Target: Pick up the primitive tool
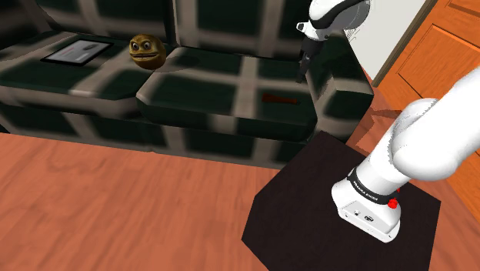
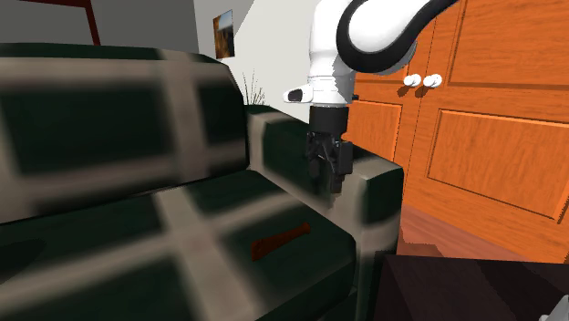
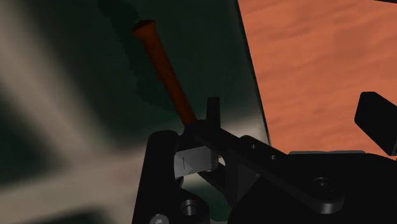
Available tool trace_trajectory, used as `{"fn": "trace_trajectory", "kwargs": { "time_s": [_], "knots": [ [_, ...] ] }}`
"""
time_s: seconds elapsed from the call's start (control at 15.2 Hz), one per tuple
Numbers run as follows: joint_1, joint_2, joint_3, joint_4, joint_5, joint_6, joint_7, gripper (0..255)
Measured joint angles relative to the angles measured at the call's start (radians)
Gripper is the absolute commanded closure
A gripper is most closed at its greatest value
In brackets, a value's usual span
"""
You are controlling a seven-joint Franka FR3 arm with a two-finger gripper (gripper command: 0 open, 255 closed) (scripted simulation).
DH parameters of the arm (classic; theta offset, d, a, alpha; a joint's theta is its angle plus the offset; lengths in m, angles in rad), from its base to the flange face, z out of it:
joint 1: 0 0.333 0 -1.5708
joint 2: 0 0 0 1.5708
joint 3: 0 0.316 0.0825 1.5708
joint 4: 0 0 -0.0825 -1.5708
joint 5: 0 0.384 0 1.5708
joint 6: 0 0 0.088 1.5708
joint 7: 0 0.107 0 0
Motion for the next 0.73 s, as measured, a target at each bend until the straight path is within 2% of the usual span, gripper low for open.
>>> {"fn": "trace_trajectory", "kwargs": {
  "time_s": [0.2, 0.4, 0.73],
  "knots": [
    [0.021, 0.143, -0.041, 0.058, 0.101, 0.05, -0.148, 0],
    [0.016, 0.288, -0.048, 0.116, 0.22, 0.09, -0.303, 0],
    [-0.059, 0.534, 0.008, 0.27, 0.401, 0.103, -0.533, 0]
  ]
}}
